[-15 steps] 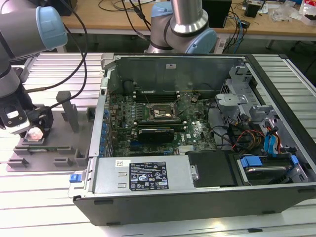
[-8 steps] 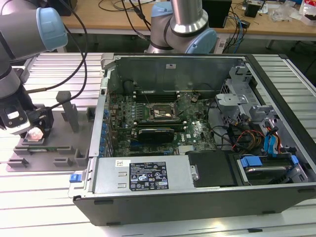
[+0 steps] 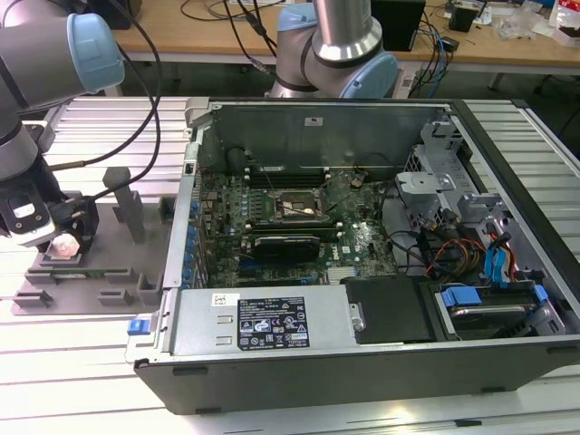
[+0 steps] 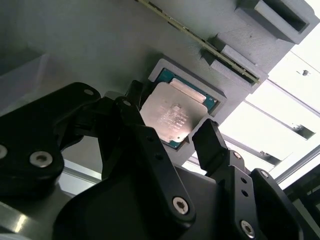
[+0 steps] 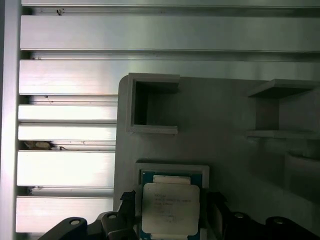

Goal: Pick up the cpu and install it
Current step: 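Pick up the cpu and move it towards the insertion slot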

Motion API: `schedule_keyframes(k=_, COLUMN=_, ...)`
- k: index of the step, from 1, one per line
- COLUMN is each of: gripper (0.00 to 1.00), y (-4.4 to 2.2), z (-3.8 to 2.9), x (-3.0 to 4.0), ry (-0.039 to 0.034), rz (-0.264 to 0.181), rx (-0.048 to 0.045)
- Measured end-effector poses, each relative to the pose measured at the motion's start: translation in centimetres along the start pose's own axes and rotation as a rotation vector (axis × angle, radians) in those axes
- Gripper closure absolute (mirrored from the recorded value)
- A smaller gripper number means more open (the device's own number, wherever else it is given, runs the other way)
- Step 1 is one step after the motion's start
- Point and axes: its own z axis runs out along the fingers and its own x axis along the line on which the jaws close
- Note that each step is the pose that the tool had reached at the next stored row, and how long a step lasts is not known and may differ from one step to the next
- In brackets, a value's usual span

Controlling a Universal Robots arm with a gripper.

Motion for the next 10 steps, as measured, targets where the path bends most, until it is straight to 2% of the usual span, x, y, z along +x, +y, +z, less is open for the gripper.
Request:
schedule_keyframes(k=5, gripper=0.32, y=0.0, z=0.0, x=0.02, ry=-0.0027, rz=0.0, rx=0.0002)
schedule_keyframes(k=10, gripper=0.32, y=0.0, z=0.0, x=0.34, ry=-0.0109, rz=0.0, rx=0.0002)
